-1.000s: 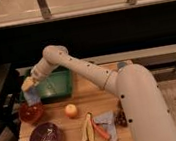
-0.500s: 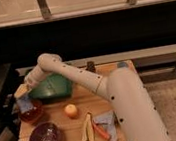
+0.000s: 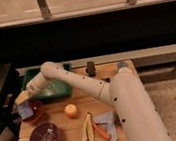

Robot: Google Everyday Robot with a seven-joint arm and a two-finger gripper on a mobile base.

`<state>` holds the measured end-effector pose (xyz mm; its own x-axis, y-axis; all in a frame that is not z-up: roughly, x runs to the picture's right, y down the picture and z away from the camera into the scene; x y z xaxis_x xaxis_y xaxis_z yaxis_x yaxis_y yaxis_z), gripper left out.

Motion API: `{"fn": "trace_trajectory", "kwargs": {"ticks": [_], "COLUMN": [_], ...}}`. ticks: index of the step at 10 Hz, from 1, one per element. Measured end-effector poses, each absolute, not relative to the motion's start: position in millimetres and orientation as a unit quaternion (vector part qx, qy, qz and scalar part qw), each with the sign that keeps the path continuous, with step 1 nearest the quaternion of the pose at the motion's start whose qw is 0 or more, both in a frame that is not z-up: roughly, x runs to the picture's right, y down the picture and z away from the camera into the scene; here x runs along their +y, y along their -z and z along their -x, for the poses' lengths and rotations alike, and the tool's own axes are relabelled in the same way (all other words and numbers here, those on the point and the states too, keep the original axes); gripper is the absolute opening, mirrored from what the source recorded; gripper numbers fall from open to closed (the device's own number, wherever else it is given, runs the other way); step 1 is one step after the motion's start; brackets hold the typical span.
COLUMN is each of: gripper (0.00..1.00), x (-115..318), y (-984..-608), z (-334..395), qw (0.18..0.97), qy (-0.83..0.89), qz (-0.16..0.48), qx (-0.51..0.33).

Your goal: Wipe red bowl with sponge

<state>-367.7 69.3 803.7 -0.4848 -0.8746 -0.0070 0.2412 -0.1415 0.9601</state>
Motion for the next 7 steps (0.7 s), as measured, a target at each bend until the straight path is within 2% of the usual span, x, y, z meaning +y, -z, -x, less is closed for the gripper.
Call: {"fn": "trace_trajectory", "kwargs": {"ticks": [4,7], "gripper": [0.00,0.00], "x": [73.4,53.0], "y": [-804.9,-827.0], "z": [337.8,324.7], "qw": [0.418,0.412], "qy": [0.703,0.724], "qz": [-0.274,-0.259], "qx": [-0.505,-0.489]}}
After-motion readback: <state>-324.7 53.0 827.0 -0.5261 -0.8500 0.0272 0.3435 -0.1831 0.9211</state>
